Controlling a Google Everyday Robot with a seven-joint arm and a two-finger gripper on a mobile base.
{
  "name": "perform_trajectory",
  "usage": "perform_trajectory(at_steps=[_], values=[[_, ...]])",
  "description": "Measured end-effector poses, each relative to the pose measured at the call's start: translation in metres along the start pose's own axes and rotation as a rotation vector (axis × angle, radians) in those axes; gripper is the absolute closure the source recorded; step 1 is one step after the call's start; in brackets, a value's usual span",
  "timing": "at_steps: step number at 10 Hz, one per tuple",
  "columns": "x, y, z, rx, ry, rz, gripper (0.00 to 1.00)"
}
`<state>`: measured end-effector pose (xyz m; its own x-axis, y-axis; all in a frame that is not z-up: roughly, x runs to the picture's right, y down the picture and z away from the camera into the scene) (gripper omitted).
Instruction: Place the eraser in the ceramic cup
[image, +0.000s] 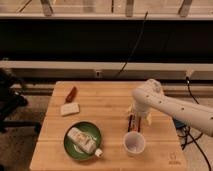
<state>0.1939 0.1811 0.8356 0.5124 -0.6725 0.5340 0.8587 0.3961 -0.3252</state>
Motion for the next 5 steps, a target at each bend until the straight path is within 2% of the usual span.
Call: perform_trajectory(at_steps=[5], values=[[0.022, -0.004, 0.022, -0.013, -0.024, -0.038, 0.20]])
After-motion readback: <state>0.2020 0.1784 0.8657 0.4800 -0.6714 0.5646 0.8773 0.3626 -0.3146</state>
